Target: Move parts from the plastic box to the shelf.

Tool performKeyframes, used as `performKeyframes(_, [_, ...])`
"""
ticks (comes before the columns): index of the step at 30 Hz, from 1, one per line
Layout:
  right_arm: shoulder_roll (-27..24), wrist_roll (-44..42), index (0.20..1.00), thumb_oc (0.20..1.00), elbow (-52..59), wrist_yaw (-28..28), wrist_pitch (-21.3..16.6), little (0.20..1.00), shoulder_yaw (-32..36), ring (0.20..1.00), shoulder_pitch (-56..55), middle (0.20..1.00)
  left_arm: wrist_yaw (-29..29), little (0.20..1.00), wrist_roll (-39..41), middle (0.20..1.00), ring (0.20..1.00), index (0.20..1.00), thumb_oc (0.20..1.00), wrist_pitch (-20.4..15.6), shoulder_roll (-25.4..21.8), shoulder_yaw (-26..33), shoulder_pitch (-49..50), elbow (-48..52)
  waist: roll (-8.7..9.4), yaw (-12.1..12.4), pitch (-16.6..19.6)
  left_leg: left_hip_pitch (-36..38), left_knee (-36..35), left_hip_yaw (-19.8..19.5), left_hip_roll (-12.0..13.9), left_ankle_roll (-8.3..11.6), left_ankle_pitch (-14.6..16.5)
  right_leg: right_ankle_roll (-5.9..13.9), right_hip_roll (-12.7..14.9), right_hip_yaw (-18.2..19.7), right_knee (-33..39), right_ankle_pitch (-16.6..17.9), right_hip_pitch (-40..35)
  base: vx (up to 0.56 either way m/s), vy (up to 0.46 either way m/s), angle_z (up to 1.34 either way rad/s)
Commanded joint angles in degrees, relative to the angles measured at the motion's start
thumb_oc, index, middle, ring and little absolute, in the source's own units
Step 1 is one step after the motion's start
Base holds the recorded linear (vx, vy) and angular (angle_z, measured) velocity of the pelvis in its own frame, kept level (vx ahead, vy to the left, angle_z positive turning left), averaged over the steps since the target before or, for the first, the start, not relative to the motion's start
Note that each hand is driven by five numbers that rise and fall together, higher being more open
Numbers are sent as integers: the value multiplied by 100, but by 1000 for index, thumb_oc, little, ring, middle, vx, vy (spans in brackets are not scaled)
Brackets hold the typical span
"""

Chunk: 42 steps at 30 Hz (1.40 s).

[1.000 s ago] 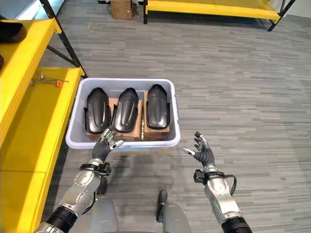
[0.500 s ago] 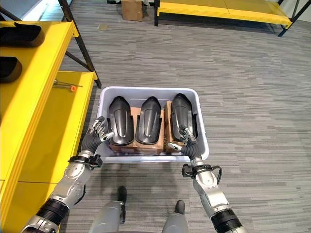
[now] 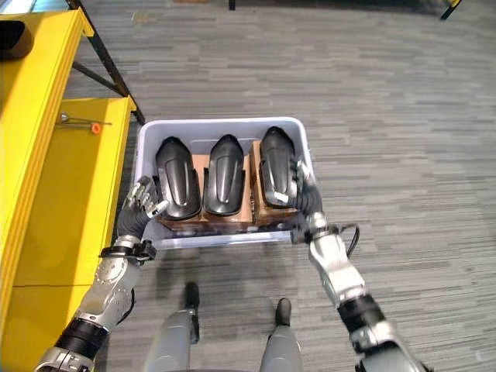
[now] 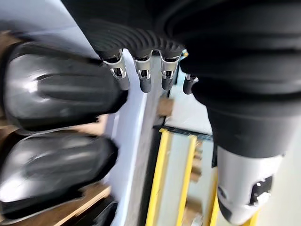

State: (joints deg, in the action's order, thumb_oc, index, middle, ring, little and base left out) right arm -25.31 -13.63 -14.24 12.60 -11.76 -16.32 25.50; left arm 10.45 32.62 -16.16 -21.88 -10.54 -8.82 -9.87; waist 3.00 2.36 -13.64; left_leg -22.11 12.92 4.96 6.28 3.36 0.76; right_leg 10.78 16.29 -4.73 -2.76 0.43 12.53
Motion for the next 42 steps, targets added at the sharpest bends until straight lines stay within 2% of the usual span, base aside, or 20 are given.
performKeyframes(1, [-199, 406, 1000, 1000, -47, 326, -346, 1000, 125, 1000, 424, 1000, 136, 1000, -34, 1000, 1000, 1000, 1000, -530, -176, 195, -424, 422, 54, 129, -141, -150, 465, -21, 411, 158, 221, 57, 339, -422, -313, 289, -556, 0, 0, 0])
performKeyframes(4, [-279, 316, 1000, 1000, -523, 416, -329, 1000, 56, 1000, 914, 1000, 159, 1000, -26, 1000, 1000, 1000, 1000, -588, -214, 152, -622, 469, -3, 206, -204, -262, 509, -42, 350, 146, 237, 52, 366, -474, -268, 303, -551, -16, -16, 9])
performKeyframes(9, [-697, 208, 1000, 1000, -1440, 609, -279, 1000, 10, 1000, 1773, 1000, 107, 1000, 19, 1000, 1000, 1000, 1000, -645, -339, 13, -789, 670, -138, 385, -289, -490, 553, -119, 195, 138, 229, 57, 454, -593, -181, 339, -543, -23, -8, 13])
performKeyframes(12, [-1026, 158, 1000, 1000, -2361, 757, -188, 1000, -112, 1000, 2457, 1000, -39, 1000, 138, 1000, 1000, 1000, 1000, -648, -443, -176, -709, 972, -241, 546, -368, -583, 566, -133, 130, 137, 227, 73, 485, -648, -136, 369, -538, -19, 12, 21])
performKeyframes(18, [-1156, -155, 1000, 1000, -3282, 629, -150, 1000, -497, 1000, 3014, 1000, -197, 1000, 327, 1000, 1000, 1000, 1000, -600, -508, -483, -714, 1046, -342, 648, -484, -638, 576, -83, 98, 112, 224, 66, 521, -632, -150, 396, -471, -11, 37, 3])
performKeyframes(28, [-892, -457, 1000, 1000, -4479, 327, -52, 1000, -870, 1000, 3297, 1000, -295, 1000, 506, 1000, 1000, 1000, 1000, -612, -487, -716, -771, 1057, -461, 789, -630, -763, 609, -126, 47, 103, 199, 38, 491, -691, -142, 301, -435, 0, 0, 0])
performKeyframes(30, [-647, -622, 1000, 1000, -4920, 151, -7, 1000, -871, 1000, 3196, 1000, -339, 1000, 521, 1000, 1000, 1000, 1000, -617, -452, -790, -840, 1040, -529, 870, -682, -866, 680, -176, -5, 94, 206, 34, 490, -743, -142, 245, -443, -9, -4, 2])
performKeyframes(39, [-314, -719, 1000, 1000, -5393, -32, 38, 1000, -835, 1000, 3060, 1000, -389, 1000, 561, 1000, 1000, 1000, 1000, -635, -375, -898, -934, 962, -645, 974, -769, -999, 738, -237, -57, 78, 205, 26, 496, -813, -138, 190, -416, -12, -1, 4])
performKeyframes(42, [-184, -585, 1000, 1000, -5080, -177, 17, 1000, -1014, 1000, 2883, 1000, -411, 1000, 560, 1000, 1000, 1000, 1000, -644, -329, -910, -960, 921, -663, 984, -790, -1054, 757, -243, -75, 72, 202, 30, 492, -820, -133, 193, -388, -15, 9, 2])
